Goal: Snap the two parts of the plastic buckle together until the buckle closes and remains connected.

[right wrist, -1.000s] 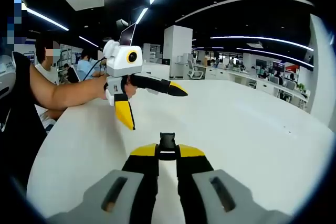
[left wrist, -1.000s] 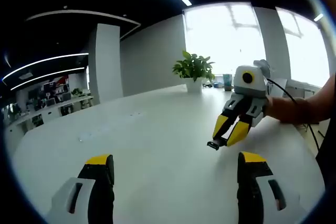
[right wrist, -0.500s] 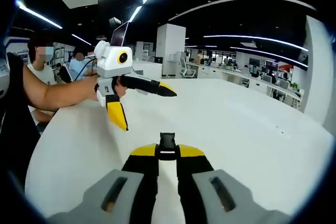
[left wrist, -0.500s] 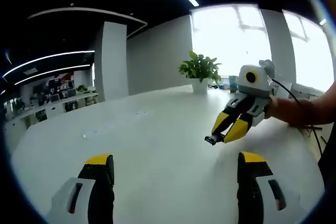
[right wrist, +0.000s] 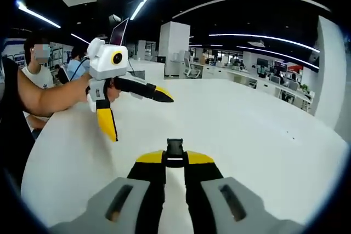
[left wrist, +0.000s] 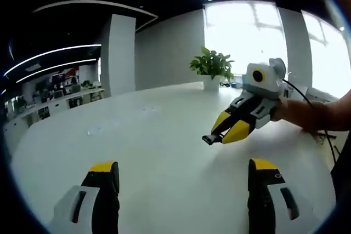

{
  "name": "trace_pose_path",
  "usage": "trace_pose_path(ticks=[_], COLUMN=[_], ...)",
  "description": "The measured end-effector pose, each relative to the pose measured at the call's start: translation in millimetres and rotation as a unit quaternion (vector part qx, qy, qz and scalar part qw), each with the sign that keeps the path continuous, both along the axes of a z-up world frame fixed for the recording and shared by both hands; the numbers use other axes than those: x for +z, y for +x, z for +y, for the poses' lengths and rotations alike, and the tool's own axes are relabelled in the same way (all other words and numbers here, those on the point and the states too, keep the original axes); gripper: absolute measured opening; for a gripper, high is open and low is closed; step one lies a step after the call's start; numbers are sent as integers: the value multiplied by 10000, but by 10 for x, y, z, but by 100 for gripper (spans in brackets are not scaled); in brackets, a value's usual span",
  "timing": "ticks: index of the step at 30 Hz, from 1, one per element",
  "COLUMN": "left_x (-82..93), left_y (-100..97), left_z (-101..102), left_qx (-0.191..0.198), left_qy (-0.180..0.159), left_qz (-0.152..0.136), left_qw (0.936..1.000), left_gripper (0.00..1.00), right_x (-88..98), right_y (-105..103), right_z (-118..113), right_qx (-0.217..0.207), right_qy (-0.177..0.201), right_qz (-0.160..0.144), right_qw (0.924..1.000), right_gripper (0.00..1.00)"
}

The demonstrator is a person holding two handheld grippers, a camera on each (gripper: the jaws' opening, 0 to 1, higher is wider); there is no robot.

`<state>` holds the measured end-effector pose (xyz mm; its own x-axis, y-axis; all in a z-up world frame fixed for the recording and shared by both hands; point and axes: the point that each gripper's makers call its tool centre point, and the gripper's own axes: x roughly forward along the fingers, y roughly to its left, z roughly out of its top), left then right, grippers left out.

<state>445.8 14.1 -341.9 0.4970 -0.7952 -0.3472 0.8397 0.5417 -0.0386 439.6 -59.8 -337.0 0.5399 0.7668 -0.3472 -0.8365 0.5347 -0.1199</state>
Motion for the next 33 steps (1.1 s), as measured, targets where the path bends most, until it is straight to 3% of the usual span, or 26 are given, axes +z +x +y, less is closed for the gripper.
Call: trace_pose_path(ticks=[26,33], left_x=[42,31], left_y=[-18,-28], left_z=[30,29], left_qx=[28,7], left_qy=[108,106], left_qz=[13,44], left_qw=[9999,9999], left_gripper=[99,99], right_x=[-25,21], right_y=[294,358], right_z=[-53,-60], right_qx=[-326,-386], right_qy=[-33,115], right_qz=[67,95], right_qw=[9994,9991], right_gripper=[11,11])
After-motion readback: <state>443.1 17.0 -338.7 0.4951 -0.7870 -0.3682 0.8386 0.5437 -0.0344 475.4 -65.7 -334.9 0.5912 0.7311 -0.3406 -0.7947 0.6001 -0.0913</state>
